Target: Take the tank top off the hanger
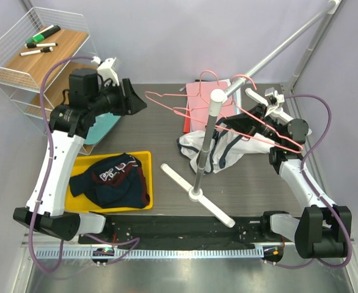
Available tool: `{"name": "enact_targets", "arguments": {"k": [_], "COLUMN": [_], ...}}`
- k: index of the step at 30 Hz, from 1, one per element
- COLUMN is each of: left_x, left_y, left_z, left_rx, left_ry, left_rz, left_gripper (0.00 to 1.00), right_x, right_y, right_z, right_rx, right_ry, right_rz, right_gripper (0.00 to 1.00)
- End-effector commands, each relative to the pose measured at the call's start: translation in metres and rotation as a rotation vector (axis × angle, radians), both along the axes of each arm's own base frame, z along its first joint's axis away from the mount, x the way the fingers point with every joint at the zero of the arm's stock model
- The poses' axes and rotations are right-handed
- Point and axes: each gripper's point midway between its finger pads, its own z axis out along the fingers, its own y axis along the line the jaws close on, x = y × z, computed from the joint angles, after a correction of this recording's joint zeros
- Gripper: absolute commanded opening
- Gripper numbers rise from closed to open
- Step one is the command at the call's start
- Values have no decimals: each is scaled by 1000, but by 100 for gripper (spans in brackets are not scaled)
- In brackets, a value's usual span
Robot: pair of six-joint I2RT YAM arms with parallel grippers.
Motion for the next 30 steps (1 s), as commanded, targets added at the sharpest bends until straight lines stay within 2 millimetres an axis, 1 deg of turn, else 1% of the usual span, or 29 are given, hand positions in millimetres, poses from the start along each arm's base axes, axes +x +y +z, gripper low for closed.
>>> {"name": "enact_targets", "arguments": {"k": [1,2,3,4,5,6,7,8,9,10,12,15,16,17,19,20,22,25,26,28,30], "left_x": [-4,2,-3,-3,3,5,-4,-7,1,-5,1,3,4,9,12,15,16,16,16,16,17], "left_y": [-34,-40,-51,-57,-65,-72,-91,-97,-103,-117,-122,-124,-121,-122,-120,-121,-121,-122,-122,-122,-123], "left_z": [77,89,94,97,97,95,92,89,77,70,50,31,31,33,30,32,32,39,41,43,41], "left_rx": [-90,-91,-97,-91,-64,-43,-27,25,67,98,188,259,268,269,286,289,294,285,284,288,297], "left_ry": [-238,-273,-294,-316,-346,-351,-357,-389,-381,-392,-393,-390,-399,-426,-432,-448,-456,-491,-497,-504,-495], "left_rz": [-260,-300,-369,-400,-429,-439,-500,-542,-537,-580,-600,-623,-607,-592,-567,-552,-540,-531,-532,-534,-540], "left_gripper": [59,60,61,63,63,63,63,63,63,63,62,58,56,56,54,52,50,48,47,45,43], "right_x": [-9,-10,-11,-13,-14,-15,-15,-16,-17,-17,-17,-17,-17,-18,-18,-18,-17,-17,-18,-18,-21], "right_y": [1,2,2,3,3,3,4,4,4,5,5,6,6,6,6,6,6,6,6,7,7], "right_z": [30,32,32,32,32,33,33,35,35,36,38,39,39,40,39,37,35,35,36,37,41], "right_rx": [-19,-21,-23,-28,-29,-30,-31,-29,-29,-29,-27,-28,-29,-31,-32,-32,-31,-20,-17,1,13], "right_ry": [-117,-123,-124,-125,-126,-125,-118,-113,-110,-109,-104,-99,-99,-103,-103,-103,-99,-91,-109,-89,-107], "right_rz": [35,39,44,56,61,66,74,80,85,89,95,107,110,111,113,113,112,115,116,126,136], "right_gripper": [1,1,1,1,1,1,1,1,1,1,1,1,1,1,1,1,1,1,1,1,1]}}
